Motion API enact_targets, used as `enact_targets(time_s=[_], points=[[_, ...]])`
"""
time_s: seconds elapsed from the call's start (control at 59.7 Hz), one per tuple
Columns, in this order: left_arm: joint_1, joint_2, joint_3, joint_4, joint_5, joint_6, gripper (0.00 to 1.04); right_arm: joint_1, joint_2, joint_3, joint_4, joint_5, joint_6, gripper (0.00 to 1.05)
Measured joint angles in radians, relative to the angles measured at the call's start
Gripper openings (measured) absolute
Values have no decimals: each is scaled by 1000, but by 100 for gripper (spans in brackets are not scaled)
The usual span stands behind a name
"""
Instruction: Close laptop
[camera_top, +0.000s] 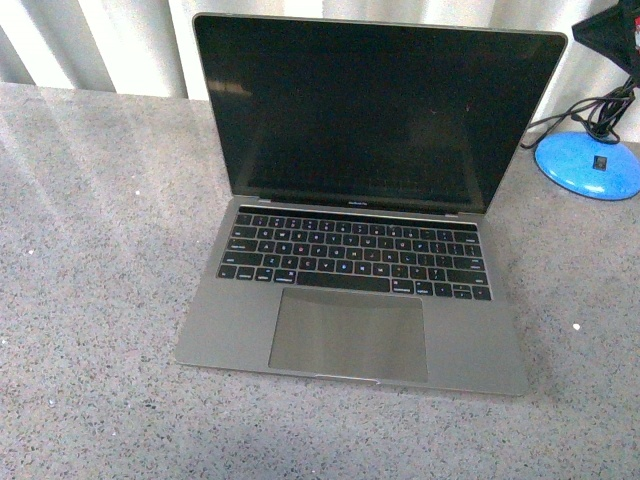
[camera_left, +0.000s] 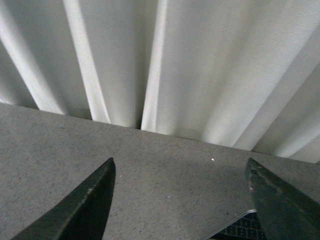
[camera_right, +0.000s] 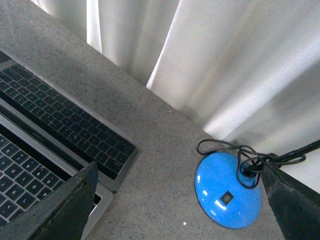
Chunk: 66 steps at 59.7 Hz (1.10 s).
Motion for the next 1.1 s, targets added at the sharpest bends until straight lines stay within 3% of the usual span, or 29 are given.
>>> enact_targets(time_s=[0.05, 0.1, 0.419, 0.603, 1.105], points=[[-14, 19, 36, -11, 6, 9, 68, 3, 17, 33, -7, -8, -12, 95], [-26, 38, 72, -23, 16, 21, 59, 6, 32, 69, -14, -8, -23, 88], [-75, 150, 222, -166, 97, 140, 3, 44, 112, 253, -122, -31, -114, 31], [-95, 187, 277, -250, 163, 204, 4, 68, 151, 302, -154, -23, -145, 0], [-190, 231, 279, -257, 174, 226, 4, 95, 202, 326, -178, -34, -148, 1]])
